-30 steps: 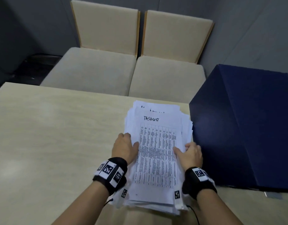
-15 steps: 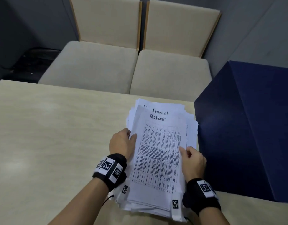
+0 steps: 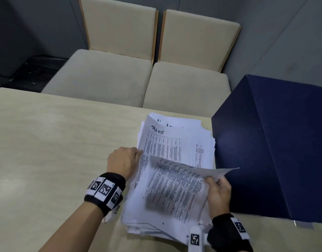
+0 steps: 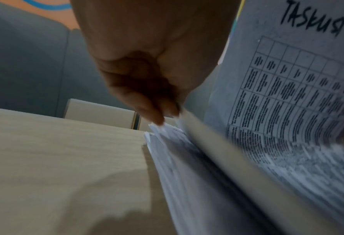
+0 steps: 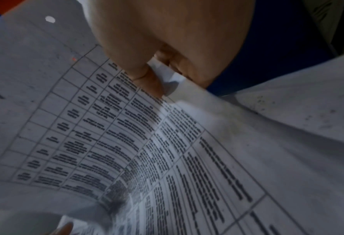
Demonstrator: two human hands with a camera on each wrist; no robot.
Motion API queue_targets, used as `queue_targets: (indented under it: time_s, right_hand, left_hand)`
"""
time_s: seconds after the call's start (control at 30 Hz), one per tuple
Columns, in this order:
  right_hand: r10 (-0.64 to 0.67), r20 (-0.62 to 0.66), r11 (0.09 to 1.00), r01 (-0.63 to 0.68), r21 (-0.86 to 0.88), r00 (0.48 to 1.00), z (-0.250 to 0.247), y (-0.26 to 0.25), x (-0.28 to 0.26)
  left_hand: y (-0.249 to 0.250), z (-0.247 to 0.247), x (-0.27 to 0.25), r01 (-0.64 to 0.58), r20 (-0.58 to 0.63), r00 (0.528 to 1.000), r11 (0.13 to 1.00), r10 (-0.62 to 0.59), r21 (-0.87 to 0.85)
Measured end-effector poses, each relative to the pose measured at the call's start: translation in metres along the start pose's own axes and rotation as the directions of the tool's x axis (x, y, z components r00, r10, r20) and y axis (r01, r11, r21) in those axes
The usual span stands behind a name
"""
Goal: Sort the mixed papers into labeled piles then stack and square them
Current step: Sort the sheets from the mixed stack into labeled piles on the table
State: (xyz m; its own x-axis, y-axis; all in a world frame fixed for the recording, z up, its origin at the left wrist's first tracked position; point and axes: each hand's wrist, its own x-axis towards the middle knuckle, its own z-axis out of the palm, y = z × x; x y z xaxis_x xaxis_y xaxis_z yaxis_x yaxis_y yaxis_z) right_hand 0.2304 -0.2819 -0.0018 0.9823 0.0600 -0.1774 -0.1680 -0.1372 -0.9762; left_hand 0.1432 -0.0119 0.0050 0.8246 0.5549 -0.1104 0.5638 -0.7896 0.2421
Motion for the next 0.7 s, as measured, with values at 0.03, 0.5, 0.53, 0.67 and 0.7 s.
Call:
queue_targets:
  time_s: [0.03, 0.5, 0.53, 0.67, 0.7]
  right_hand:
    - [0.018, 0.018, 1.0, -0.018, 0.014, 1.0, 0.001, -0.001, 0.0]
    - [0.109, 0.057, 0.993, -0.111, 0.041, 0.992, 0.005, 0.003, 0.019]
    - [0.106, 0.024, 0.992, -0.107, 0.068, 0.994, 0.005, 0.001, 0.018]
    - [0.11, -0.057, 0.979, -0.098, 0.178, 0.992, 0.004, -0.001, 0.015]
    - [0.094, -0.047, 0.984, -0.086, 0.157, 0.994, 0.003, -0.001, 0.015]
  left_hand:
    - [0.0, -0.001, -0.002, -0.026, -0.016, 1.0, 0.999, 0.025, -0.043]
    - [-0.009, 0.01, -0.013, 0.1, 0.09, 0.995, 0.403, -0.044, -0.91]
    - [-0.009, 0.01, -0.014, 0.109, 0.092, 0.994, 0.411, -0.062, -0.905]
    - [-0.01, 0.01, -0.015, 0.125, 0.068, 0.988, 0.46, -0.139, -0.879]
    - [-0.009, 0.009, -0.015, 0.135, 0.071, 0.985, 0.459, -0.155, -0.878]
